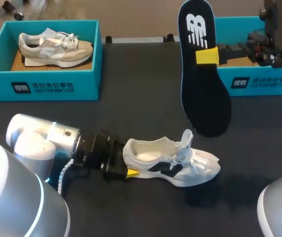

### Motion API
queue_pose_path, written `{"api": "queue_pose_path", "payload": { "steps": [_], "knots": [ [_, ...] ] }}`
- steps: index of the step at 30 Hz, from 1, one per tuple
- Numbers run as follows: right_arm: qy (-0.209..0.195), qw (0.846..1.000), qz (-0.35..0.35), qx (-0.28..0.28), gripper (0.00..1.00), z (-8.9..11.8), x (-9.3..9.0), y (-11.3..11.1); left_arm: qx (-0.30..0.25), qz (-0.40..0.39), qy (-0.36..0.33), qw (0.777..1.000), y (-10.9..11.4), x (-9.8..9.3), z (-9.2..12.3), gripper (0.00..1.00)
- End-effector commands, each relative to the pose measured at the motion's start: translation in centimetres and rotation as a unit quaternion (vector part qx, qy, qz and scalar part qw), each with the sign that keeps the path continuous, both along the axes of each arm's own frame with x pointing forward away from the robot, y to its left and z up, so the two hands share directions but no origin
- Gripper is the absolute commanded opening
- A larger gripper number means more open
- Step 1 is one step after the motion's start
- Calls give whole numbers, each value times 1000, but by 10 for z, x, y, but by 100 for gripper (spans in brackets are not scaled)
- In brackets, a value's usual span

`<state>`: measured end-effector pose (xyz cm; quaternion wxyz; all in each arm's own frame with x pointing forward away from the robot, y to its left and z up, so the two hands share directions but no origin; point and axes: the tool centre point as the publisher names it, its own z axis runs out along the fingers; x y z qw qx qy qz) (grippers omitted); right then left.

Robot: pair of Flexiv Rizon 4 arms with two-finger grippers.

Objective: Take the shoe out of the shoebox, open the shoe tongue, remove and reinsert the insole, then place the shoe into the shoebox

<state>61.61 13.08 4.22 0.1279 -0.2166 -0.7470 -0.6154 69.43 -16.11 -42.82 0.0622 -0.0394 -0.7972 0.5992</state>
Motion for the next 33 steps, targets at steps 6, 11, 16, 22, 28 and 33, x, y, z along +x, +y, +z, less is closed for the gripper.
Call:
{"api": "queue_pose_path", "payload": {
  "steps": [6,11,16,22,28,33],
  "knots": [
    [1,1000,1,-2,0,0,3,3,64,-9,-10,998,21,11,5,100],
    [1,1000,1,-2,0,0,3,3,103,-17,-4,995,25,15,9,100],
    [1,1000,1,-2,0,0,3,3,136,-48,-2,990,28,17,17,100],
    [1,1000,1,-2,0,0,3,3,193,-86,-32,977,36,17,20,100],
    [1,1000,1,-2,0,0,3,3,271,-88,-54,957,47,20,21,100],
    [1,1000,1,-2,0,0,3,3,296,-86,-46,950,51,21,27,100]
  ]
}}
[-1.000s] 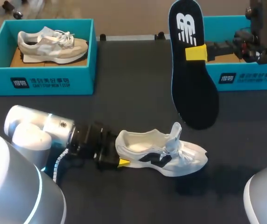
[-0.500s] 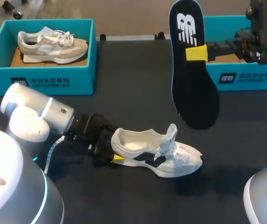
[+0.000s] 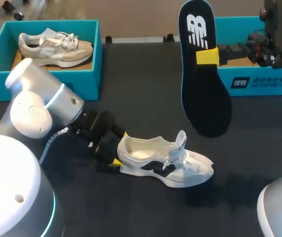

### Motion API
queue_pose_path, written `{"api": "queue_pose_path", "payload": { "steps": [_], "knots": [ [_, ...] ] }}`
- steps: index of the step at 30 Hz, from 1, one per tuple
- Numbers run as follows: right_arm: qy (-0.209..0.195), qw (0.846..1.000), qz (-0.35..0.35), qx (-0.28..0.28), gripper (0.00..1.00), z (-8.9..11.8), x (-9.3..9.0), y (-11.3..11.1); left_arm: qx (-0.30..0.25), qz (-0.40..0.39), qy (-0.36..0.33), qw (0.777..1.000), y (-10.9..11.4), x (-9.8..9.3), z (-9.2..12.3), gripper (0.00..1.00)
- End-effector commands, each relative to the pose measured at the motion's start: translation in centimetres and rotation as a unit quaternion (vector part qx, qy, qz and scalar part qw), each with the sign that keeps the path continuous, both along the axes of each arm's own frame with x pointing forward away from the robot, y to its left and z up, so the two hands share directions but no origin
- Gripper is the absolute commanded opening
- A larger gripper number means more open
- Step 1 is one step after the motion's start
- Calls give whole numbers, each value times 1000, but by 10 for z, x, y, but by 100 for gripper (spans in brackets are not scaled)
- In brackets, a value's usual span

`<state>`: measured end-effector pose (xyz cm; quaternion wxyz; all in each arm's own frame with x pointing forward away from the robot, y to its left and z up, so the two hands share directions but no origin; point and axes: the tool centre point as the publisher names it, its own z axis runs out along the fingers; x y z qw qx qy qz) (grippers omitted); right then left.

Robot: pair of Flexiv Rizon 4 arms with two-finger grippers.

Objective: Take the shoe out of the shoebox, open the shoe tongue, remove and reinsert the insole, then place the shoe into the shoebox

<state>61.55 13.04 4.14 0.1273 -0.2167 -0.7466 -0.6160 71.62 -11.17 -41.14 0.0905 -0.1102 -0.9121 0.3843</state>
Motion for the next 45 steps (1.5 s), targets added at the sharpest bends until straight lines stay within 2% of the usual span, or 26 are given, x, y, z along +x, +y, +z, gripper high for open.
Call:
{"api": "queue_pose_path", "payload": {
  "steps": [1,11,13,15,16,17,18,23,31,36,45],
  "knots": [
    [1,1000,2,-2,0,1,3,3,60,-5,-15,998,1,-1,10,100],
    [1,1000,2,-2,0,1,3,3,60,-5,-15,998,1,-1,10,100],
    [1,1000,2,-2,0,1,3,3,77,-15,-36,996,-2,0,19,100],
    [1,1000,2,-2,0,1,3,3,123,-17,-51,991,-2,5,25,100],
    [1,1000,2,-2,0,1,3,3,133,-22,-36,990,2,8,30,100],
    [1,1000,2,-2,0,1,3,3,184,-20,-50,982,3,11,32,100],
    [1,1000,2,-2,0,1,3,3,200,-25,-79,976,4,10,37,100],
    [1,1000,2,-2,0,1,3,3,291,-45,-91,951,6,5,39,100],
    [1,1000,2,-2,0,1,3,3,351,-48,-121,927,0,-9,38,100],
    [1,1000,2,-2,0,1,3,3,396,-16,-159,904,-3,-10,42,100],
    [1,1000,2,-2,0,1,3,3,407,7,-167,898,-4,-12,46,100]
  ]
}}
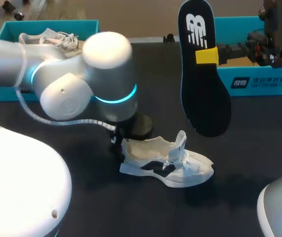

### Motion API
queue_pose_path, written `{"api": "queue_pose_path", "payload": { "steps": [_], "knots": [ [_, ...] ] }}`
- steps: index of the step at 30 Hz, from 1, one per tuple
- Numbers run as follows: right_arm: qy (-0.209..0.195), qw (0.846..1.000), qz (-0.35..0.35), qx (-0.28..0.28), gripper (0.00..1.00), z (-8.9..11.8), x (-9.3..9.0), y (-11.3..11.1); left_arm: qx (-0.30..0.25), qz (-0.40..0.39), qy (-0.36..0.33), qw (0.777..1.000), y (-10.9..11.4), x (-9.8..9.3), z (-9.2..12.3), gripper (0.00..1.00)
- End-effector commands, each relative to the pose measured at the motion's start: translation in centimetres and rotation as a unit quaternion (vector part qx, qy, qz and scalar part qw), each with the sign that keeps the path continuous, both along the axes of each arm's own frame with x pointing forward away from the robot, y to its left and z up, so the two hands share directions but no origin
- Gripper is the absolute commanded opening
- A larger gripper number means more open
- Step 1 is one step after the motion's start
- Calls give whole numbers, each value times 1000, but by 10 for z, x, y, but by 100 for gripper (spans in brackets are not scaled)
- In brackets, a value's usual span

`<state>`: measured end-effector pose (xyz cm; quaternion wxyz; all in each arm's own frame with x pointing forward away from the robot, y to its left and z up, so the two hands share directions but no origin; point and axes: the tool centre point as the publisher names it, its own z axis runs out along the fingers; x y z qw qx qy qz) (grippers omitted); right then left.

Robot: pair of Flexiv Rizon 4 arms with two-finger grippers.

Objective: Take the shoe out of the shoebox, open the shoe tongue, remove and reinsert the insole, then place the shoe into the shoebox

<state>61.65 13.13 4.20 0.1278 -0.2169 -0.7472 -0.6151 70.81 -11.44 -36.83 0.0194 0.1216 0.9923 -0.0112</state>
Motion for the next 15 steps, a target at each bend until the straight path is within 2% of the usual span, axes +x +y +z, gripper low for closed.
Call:
{"api": "queue_pose_path", "payload": {
  "steps": [1,10,15],
  "knots": [
    [1,1000,1,-1,0,0,2,2,55,3,-17,998,-2,-4,2,100],
    [1,1000,1,-1,0,0,2,2,54,9,-25,998,2,-4,6,100],
    [1,1000,1,-1,0,0,2,2,31,12,-23,999,3,-3,22,100]
  ]
}}
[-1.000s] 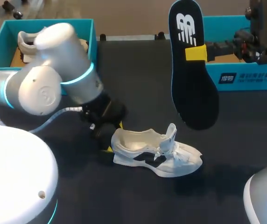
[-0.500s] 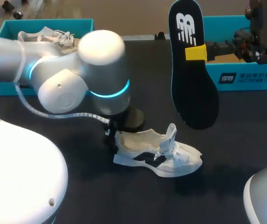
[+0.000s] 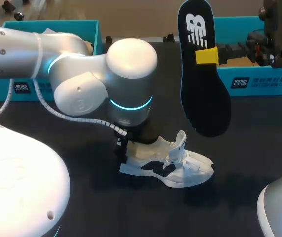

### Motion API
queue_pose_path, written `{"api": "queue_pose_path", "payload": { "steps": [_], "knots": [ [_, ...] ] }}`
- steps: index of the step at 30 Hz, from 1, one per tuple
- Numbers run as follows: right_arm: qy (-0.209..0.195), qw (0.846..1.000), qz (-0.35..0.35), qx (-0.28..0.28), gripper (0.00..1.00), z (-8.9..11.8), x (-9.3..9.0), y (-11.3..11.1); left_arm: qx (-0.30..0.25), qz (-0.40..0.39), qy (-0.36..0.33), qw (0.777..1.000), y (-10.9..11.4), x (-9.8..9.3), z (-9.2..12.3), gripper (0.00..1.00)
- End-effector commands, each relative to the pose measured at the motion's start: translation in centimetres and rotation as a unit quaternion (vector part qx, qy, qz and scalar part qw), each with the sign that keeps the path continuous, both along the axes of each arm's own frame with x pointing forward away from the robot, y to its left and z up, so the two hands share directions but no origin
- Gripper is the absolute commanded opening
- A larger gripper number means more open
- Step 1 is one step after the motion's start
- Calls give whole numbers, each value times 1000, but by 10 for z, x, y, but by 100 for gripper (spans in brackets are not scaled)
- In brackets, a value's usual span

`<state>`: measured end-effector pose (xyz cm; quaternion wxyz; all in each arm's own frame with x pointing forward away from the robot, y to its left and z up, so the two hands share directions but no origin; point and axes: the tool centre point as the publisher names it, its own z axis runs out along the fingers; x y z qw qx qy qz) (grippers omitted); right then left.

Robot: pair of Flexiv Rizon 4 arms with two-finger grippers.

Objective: Take the shoe out of the shoebox, open the shoe tongue, remove and reinsert the insole, then place the shoe into the shoebox

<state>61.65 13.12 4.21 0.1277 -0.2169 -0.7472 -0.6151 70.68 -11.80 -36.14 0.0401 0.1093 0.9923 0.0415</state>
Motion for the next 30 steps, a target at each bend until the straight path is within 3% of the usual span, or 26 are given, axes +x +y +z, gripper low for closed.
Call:
{"api": "queue_pose_path", "payload": {
  "steps": [1,7,12,22,30],
  "knots": [
    [1,1000,1,-1,0,0,2,2,-26,-4,6,1000,6,-3,21,100],
    [1,1000,1,-1,0,0,2,2,-60,-10,7,998,-2,7,44,100],
    [1,1000,1,-1,0,0,2,2,-65,-15,-9,998,-24,15,47,100],
    [1,1000,1,-1,0,0,2,2,-84,-34,-16,996,-75,17,20,100],
    [1,1000,1,-1,0,0,2,2,-91,-24,-11,996,-93,23,-1,100]
  ]
}}
